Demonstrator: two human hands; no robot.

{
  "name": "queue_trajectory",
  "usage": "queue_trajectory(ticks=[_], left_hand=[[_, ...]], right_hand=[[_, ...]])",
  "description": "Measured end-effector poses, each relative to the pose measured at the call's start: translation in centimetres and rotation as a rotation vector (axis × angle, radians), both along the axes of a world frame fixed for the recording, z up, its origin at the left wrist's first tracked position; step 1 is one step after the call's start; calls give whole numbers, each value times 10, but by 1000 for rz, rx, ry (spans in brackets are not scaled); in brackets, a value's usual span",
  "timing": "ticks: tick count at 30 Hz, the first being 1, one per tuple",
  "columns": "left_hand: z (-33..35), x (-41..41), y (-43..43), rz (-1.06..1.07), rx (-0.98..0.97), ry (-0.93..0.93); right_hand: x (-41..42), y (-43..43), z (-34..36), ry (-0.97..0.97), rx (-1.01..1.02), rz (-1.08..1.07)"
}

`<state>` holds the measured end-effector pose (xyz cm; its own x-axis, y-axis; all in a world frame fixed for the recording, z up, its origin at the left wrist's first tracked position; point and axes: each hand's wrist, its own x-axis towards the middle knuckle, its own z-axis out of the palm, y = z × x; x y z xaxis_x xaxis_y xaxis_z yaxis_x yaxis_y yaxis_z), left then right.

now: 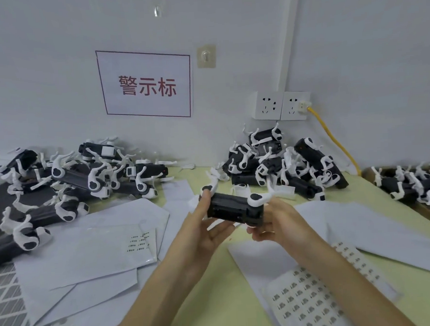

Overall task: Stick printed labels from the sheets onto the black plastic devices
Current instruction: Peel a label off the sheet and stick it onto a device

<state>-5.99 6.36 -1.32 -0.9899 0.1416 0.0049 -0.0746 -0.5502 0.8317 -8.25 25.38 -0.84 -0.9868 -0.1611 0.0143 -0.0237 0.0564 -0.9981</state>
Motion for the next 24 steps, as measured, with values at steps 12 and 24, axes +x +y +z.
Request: queue_trajectory(ticks=[12,24], left_hand=[[-3,-1,-2,41,-31,48],[-8,-2,-5,-18,-5,57]], right_hand=[[15,-1,-6,983,535,-198],[10,-6,-17,1001,692,-278]])
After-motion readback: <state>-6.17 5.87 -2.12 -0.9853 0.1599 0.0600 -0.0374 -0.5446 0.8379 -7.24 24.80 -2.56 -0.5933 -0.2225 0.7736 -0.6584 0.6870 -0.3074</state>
